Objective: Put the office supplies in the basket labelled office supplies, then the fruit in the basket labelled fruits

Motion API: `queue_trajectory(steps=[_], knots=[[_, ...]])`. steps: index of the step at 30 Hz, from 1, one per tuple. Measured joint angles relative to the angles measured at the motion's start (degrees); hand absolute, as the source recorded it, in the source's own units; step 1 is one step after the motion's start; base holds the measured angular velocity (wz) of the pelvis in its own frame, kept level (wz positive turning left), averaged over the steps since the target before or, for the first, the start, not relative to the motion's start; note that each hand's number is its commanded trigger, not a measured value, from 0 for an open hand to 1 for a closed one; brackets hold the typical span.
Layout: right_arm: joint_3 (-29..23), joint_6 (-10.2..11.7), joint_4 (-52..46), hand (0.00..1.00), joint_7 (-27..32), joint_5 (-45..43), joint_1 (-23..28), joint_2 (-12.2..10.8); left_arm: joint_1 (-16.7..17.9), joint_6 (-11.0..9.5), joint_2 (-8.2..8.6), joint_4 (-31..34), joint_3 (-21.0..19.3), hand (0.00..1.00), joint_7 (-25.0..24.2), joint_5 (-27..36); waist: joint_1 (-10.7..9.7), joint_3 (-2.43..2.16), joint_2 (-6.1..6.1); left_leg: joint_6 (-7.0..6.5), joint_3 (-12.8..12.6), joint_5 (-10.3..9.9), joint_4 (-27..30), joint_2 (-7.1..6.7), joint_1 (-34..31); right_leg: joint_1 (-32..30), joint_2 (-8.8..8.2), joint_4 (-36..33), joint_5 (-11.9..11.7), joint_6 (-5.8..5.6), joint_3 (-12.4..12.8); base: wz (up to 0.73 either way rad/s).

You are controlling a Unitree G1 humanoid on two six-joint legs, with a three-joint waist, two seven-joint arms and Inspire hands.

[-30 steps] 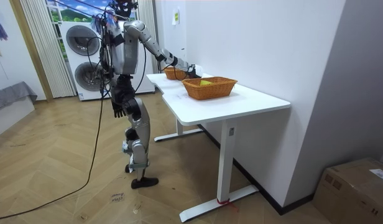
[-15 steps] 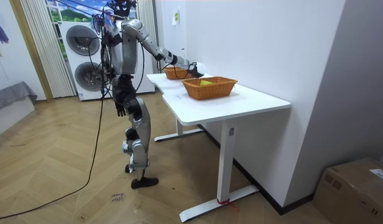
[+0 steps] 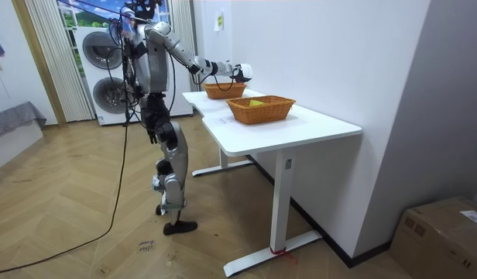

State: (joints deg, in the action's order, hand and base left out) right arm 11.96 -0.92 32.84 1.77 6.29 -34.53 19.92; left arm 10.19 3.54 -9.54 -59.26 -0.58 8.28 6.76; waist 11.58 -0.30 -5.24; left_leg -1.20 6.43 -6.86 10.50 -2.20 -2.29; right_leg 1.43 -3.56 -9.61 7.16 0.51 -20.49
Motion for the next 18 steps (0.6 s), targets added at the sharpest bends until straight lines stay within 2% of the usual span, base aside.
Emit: queue_trajectory(steps=[7, 10, 13, 18], knots=[[0.3, -1.8, -2.3, 1.00, 0.1, -2.1, 0.0, -0.2, 0.9, 0.4, -0.16, 0.5, 0.0, 0.00, 0.0, 0.0, 1.6, 0.36, -1.01, -0.01, 0.1, 0.0, 0.1, 0.00, 0.0, -0.3, 0.01, 0.0, 0.0, 0.07, -0.1, 0.00], [0.3, -1.9, -2.5, 1.00, 0.1, -2.2, 0.0, -1.2, 1.0, 0.5, -0.17, 0.7, 0.0, 0.00, 0.1, 0.0, 2.1, 0.54, -1.18, -0.04, 0.1, 0.0, -0.1, -0.04, 0.0, -0.2, -0.01, 0.0, 0.0, 0.01, -0.1, 0.01], [0.3, -2.9, -2.5, 1.00, 0.1, -2.7, 0.0, -1.8, 1.3, 1.2, -0.17, 0.8, 0.0, 0.00, 0.0, -0.1, 2.8, 0.77, -1.43, -0.12, 0.4, -0.1, -0.1, -0.11, -0.2, -0.2, -0.04, 0.1, 0.1, -0.11, -0.3, 0.03], [0.3, -2.9, -2.5, 1.00, 0.1, -4.9, 0.0, -1.8, 2.4, 2.0, -0.23, 2.0, -1.1, 0.00, -0.1, -0.2, 3.1, 1.09, -2.10, -0.27, 1.1, -0.2, -0.1, -0.48, -0.4, -0.2, -0.28, 0.1, 0.4, -0.40, -0.8, 0.08]])
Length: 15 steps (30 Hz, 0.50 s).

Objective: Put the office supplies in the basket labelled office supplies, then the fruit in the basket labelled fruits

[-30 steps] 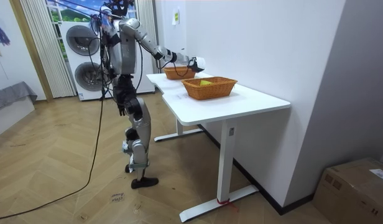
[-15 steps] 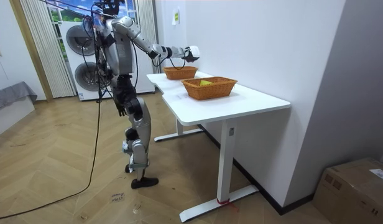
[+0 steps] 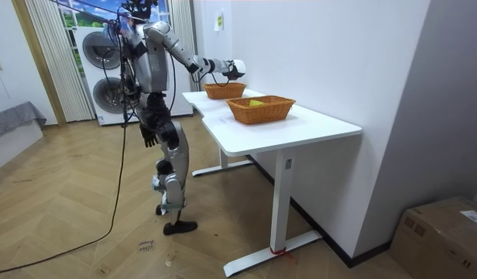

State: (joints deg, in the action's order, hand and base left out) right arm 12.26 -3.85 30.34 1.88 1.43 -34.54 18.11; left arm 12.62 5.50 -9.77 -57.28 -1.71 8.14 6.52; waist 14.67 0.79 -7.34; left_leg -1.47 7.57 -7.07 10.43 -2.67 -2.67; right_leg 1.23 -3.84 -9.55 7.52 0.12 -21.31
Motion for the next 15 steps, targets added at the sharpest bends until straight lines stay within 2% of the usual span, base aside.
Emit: queue_trajectory(steps=[7, 11, 15], knots=[[0.4, 0.0, 0.0, 1.00, 0.1, -2.9, 0.0, 0.0, 0.1, 0.5, -0.13, 0.0, -0.4, 0.00, -0.4, 0.0, 1.6, -0.01, -0.35, -0.14, 0.2, -0.1, 0.0, -0.07, 0.0, 0.1, -0.11, 0.0, 0.1, -0.14, -0.7, 0.02], [2.3, 0.0, 0.0, 1.00, 0.1, -4.2, 0.0, 0.0, 0.4, 0.5, -0.16, 0.0, -0.4, 0.00, -1.0, -0.1, 1.7, 0.04, -0.43, -0.13, 0.3, -0.2, -0.3, -0.05, 0.1, 0.4, -0.09, 0.0, 0.1, -0.14, -0.7, 0.01], [2.9, 0.0, -1.1, 1.00, 0.0, -4.4, 0.0, -0.2, 0.4, 0.7, -0.16, 0.0, -0.3, 0.00, -1.3, -2.7, 2.3, 0.14, -0.61, -0.15, 0.1, -0.3, -0.3, -0.06, 0.2, 0.4, -0.08, 0.0, 0.1, -0.18, -0.3, -0.03]])
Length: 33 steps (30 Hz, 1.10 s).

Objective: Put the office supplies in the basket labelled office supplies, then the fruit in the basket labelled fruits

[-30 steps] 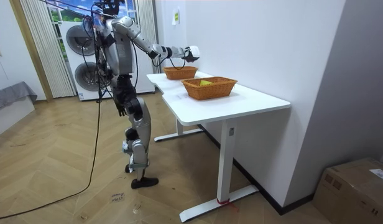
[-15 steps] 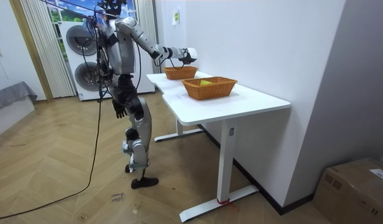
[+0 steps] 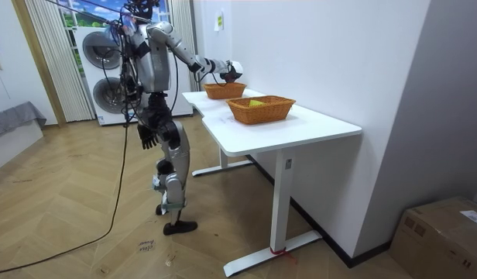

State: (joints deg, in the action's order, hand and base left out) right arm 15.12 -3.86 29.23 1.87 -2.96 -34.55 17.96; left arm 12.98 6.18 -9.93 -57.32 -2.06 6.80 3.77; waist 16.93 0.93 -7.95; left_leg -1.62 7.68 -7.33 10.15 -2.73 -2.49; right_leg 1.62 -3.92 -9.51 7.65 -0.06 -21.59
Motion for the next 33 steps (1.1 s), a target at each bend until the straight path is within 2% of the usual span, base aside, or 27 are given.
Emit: queue_trajectory(steps=[2, 9, 22, 23, 24, 25, 26, 27, 28, 33], knots=[[0.0, 0.0, -0.6, 1.00, 0.0, -0.4, 0.0, -0.1, 0.0, 0.1, -0.01, -0.1, 0.0, 0.00, -0.1, -1.0, 0.7, 0.04, 0.04, -0.03, -0.1, 0.0, 0.1, -0.04, 0.0, 0.0, 0.00, 0.0, 0.0, 0.00, 0.3, -0.02], [0.1, 0.0, -0.7, 1.00, 0.0, -1.9, 0.0, -2.0, 0.2, 0.7, -0.02, -0.9, 0.0, 0.00, -0.1, -2.2, 1.1, 0.08, 0.11, -0.03, 0.2, 0.0, 0.2, -0.05, 0.0, 0.0, 0.01, 0.0, 0.0, -0.01, 0.3, 0.00], [1.8, 0.0, -0.7, 0.99, 0.0, -1.9, 0.0, -2.4, 0.1, 1.0, -0.01, -1.3, 0.2, 0.00, 0.1, -2.2, 2.1, 0.09, 0.14, -0.03, 0.3, 0.0, 0.2, -0.07, 0.0, 0.1, 0.03, 0.0, 0.0, -0.01, 0.3, 0.00], [2.0, 0.0, -0.7, 0.88, 0.0, -1.9, 0.0, -2.4, 0.1, 1.1, -0.01, -1.3, 0.2, 0.00, 0.2, -2.2, 2.1, 0.11, 0.16, -0.03, 0.3, 0.0, 0.2, -0.08, 0.1, 0.2, 0.03, 0.0, 0.0, -0.01, 0.2, 0.00], [2.2, 0.0, -0.7, 0.71, 0.0, -1.8, 0.0, -2.4, 0.0, 1.1, -0.01, -1.5, 0.2, 0.00, 0.4, -2.2, 2.2, 0.10, 0.15, -0.03, 0.3, 0.0, 0.2, -0.08, 0.1, 0.3, 0.03, 0.0, 0.0, -0.01, 0.2, 0.00], [2.2, 0.0, -0.7, 0.66, 0.0, -1.8, 0.0, -2.4, -0.1, 1.1, -0.01, -1.8, 0.2, 0.00, 0.4, -2.3, 2.2, 0.11, 0.15, -0.03, 0.3, 0.0, 0.3, -0.08, 0.1, 0.3, 0.03, 0.0, 0.0, -0.01, 0.2, 0.00], [2.5, 0.0, -0.7, 0.43, 0.0, -1.8, 0.0, -2.4, -0.1, 1.3, -0.01, -2.2, 0.2, 0.00, 0.4, -2.3, 2.2, 0.10, 0.15, -0.03, 0.3, 0.0, 0.3, -0.08, 0.1, 0.3, 0.03, 0.0, 0.0, -0.01, 0.2, 0.00], [2.6, 0.0, -0.7, 0.26, 0.0, -1.8, 0.0, -2.4, -0.1, 1.4, -0.01, -2.3, 0.2, 0.00, 0.4, -2.3, 2.2, 0.10, 0.15, -0.03, 0.3, 0.0, 0.3, -0.08, 0.1, 0.3, 0.03, 0.0, 0.0, -0.01, 0.2, 0.00], [2.8, 0.0, -0.7, 0.00, -0.1, -1.8, 0.0, -2.4, 0.0, 1.7, -0.01, -2.4, 0.2, 0.00, 0.4, -2.3, 2.2, 0.10, 0.15, -0.03, 0.3, 0.0, 0.3, -0.08, 0.1, 0.3, 0.03, 0.0, 0.0, 0.00, 0.2, 0.00], [3.9, 0.0, -0.7, 0.00, -0.3, -1.8, 0.0, -2.4, 0.1, 2.2, -0.01, -2.4, 0.2, 0.00, 0.4, -2.3, 2.2, 0.09, 0.12, -0.02, 0.3, 0.0, 0.4, -0.09, 0.1, 0.3, 0.03, 0.0, 0.0, 0.00, 0.2, 0.00]])
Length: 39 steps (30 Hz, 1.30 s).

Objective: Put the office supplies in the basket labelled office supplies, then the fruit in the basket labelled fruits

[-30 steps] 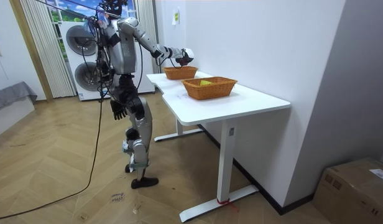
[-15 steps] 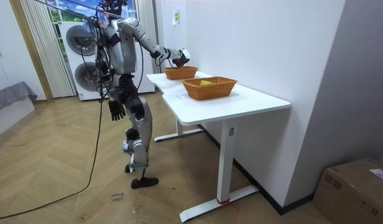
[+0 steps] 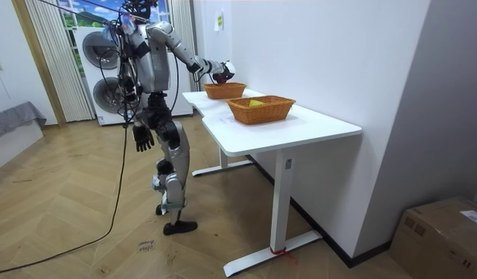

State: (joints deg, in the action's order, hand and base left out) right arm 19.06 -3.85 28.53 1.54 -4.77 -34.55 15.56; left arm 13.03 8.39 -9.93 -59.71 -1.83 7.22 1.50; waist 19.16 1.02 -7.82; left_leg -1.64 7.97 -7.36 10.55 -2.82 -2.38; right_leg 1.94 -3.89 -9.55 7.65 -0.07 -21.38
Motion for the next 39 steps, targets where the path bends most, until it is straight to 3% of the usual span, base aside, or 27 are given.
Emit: queue_trajectory(steps=[12, 27, 39], knots=[[0.0, 0.0, 0.0, 0.00, -0.4, -0.1, 0.0, 0.0, 0.0, 0.0, -0.01, 0.0, -0.1, 0.00, -0.2, -0.1, -0.1, 0.06, 0.09, 0.00, 0.0, 0.0, 0.1, 0.00, 0.1, 0.1, 0.01, 0.0, 0.0, 0.01, 0.1, 0.00], [-0.3, 0.0, -0.3, 0.00, -0.4, -0.2, 0.0, 0.1, -0.3, -0.1, -0.06, 0.1, -0.5, 0.00, -2.8, -4.9, -0.1, -0.05, -0.05, 0.00, -0.1, 0.0, 0.3, 0.05, 0.0, 0.1, 0.00, 0.0, 0.0, 0.00, 0.1, 0.00], [-4.5, 0.1, -7.6, 0.00, 0.4, 2.2, 0.0, 0.6, 0.2, -0.2, -0.09, 2.5, -1.3, 0.00, -2.8, -4.5, -3.4, -0.28, 0.36, -0.11, -0.6, -0.6, 0.9, 0.10, 1.1, 1.3, 0.11, -0.1, 0.0, -0.02, 0.8, -0.02]])
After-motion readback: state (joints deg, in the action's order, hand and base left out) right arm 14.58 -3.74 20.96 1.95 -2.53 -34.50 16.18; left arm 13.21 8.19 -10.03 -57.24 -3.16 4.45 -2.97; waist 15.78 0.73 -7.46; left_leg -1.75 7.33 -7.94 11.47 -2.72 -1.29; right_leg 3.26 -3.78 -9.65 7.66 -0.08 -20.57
